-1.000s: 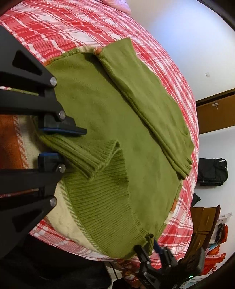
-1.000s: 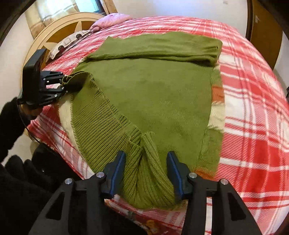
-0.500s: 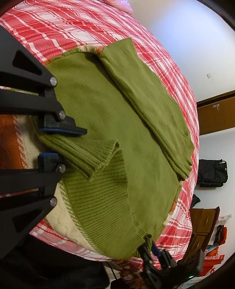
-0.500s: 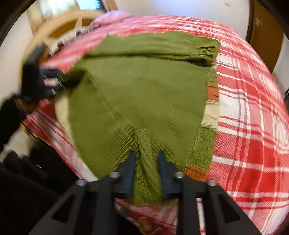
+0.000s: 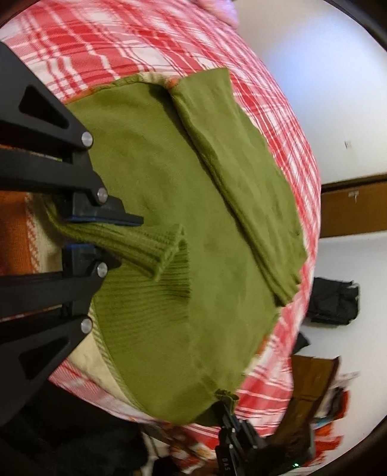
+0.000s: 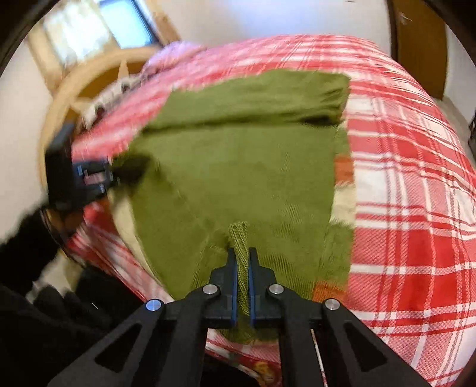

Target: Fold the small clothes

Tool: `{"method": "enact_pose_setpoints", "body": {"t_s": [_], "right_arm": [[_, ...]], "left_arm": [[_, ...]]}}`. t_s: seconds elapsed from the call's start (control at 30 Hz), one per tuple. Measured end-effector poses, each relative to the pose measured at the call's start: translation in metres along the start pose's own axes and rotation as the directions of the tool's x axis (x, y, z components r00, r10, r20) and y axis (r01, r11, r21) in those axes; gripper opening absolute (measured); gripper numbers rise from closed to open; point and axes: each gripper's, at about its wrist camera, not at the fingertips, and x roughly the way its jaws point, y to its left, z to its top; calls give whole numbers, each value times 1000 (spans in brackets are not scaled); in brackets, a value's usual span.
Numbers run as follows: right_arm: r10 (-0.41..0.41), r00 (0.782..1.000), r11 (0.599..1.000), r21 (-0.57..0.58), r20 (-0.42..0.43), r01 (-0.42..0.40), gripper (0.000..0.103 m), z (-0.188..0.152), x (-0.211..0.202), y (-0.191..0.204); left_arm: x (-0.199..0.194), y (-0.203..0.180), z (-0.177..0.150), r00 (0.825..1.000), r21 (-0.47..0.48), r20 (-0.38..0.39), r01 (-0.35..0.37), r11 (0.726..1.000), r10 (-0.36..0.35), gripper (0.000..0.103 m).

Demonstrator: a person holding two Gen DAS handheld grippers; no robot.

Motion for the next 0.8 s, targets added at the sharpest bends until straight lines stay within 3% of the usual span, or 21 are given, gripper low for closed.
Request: {"method": "enact_pose_setpoints", "body": {"t_s": [0.1,0.2,0.37,0.53,0.63,0.8], "right_arm": [[11,994,999,49,107,-16,5,21,-21,-5],[-1,988,999,54,155,-7,5,31,-28,-5],[-80,958,992,112,276,51,5,57,-34,-9],[-126,937,982,177,325,70,4,68,-37,-25],[-117,940,983,175,321,63,4,74,-32,-28],[-138,958,989,86,252,120,4,63,-22,-15]], "left_arm": [[-13,9,8,999,-64,43,-1,998,4,8],[-25,20,16,996,-133,85,21,991,-10,8],[-32,35,27,993,-199,105,-39,979,61,8],[-41,66,26,985,-349,139,-49,936,104,7],[-48,87,25,977,-422,158,-64,904,143,6],[-44,82,22,985,-336,131,-58,940,108,9]]}}
